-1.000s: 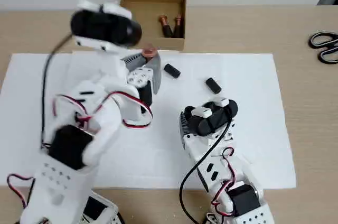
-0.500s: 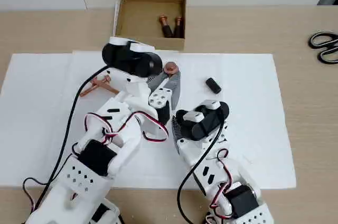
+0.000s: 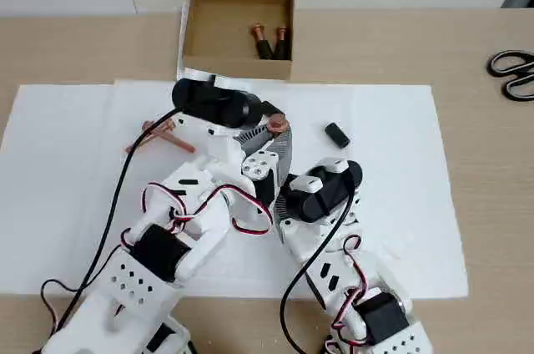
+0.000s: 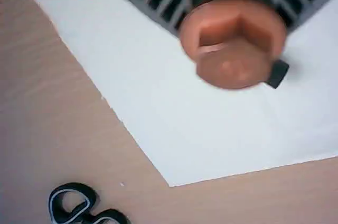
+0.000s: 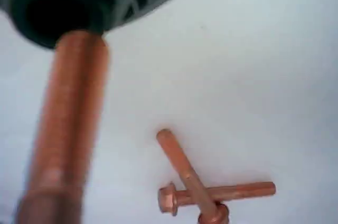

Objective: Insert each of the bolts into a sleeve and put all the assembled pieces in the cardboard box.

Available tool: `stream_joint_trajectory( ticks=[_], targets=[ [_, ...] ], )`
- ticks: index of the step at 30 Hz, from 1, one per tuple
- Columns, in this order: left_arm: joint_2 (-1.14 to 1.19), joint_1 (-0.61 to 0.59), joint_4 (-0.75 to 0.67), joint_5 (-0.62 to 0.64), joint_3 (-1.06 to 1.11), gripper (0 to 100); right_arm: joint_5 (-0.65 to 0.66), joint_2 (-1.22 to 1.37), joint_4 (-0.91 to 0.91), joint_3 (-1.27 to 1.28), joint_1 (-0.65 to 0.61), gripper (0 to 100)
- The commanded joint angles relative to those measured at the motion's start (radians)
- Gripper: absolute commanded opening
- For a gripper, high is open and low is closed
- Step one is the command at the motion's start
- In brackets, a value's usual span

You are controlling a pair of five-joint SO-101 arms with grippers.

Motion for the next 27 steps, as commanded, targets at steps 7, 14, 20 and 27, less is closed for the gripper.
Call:
stream_joint_trajectory(
  ticks=[7, 14, 20, 27],
  targets=[
    [-0.031, 0.006, -0.035, 0.008, 0.019, 1, -0.011, -0.019, -0.007, -0.017, -0.004, 0.4],
    [-0.032, 0.006, -0.115, 0.006, 0.09, 1, -0.011, -0.019, -0.007, -0.015, -0.027, 0.4],
    [-0.032, 0.006, -0.114, 0.005, 0.091, 1, -0.011, -0.019, -0.007, -0.015, -0.027, 0.4],
    [-0.038, 0.006, -0.035, 0.003, 0.087, 1, -0.011, -0.019, -0.007, -0.015, -0.024, 0.4]
  ],
)
